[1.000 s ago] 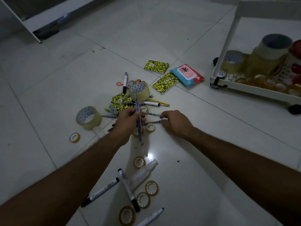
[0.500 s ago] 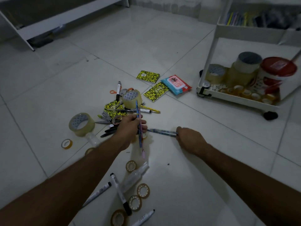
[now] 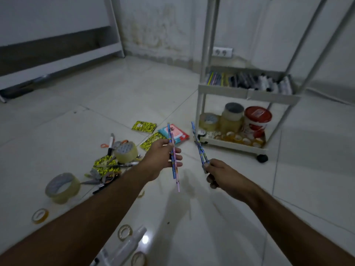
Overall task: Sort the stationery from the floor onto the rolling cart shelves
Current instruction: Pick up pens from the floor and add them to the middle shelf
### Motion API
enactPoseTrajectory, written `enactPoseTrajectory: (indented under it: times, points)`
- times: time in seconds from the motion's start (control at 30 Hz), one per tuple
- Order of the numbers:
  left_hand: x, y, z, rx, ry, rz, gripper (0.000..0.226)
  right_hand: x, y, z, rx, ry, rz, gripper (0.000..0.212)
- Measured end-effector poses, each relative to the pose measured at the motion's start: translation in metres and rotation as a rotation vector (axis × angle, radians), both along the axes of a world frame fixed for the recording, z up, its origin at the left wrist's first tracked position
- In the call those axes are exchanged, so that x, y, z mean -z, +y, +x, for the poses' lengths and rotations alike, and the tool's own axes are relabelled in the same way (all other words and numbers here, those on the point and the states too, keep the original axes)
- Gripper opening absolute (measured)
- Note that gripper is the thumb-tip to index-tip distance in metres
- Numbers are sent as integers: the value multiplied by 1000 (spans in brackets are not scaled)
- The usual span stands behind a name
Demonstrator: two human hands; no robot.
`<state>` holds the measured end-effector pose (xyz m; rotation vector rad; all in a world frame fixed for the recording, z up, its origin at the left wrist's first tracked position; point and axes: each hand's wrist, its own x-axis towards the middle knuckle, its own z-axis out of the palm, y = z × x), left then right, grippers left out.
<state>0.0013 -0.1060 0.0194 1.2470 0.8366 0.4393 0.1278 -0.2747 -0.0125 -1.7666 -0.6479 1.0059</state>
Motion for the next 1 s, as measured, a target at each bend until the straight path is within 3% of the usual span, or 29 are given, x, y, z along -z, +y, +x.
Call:
enactPoseTrajectory:
  times: [0.13, 0.23, 0.37, 0.57, 0.9, 1.0]
  points:
    - [-52, -7, 43, 84, -78, 58, 11, -62, -6, 20, 119, 34, 190, 20]
    - [-90, -7, 71, 128, -148, 88, 10, -106, -1, 43, 183, -45, 235, 22]
    - [-126, -2, 98, 143, -184, 159, 16, -150, 19, 85, 207, -210, 116, 26]
    - [-145, 11, 120, 109, -224, 184, 17, -198, 73, 130, 207, -203, -77, 27]
    - [-144, 31, 140, 90, -250, 128, 24, -208, 127, 161, 278, -453, -170, 31]
    - [-141, 36, 143, 91, -252, 136, 24, -205, 123, 176, 314, -397, -85, 24]
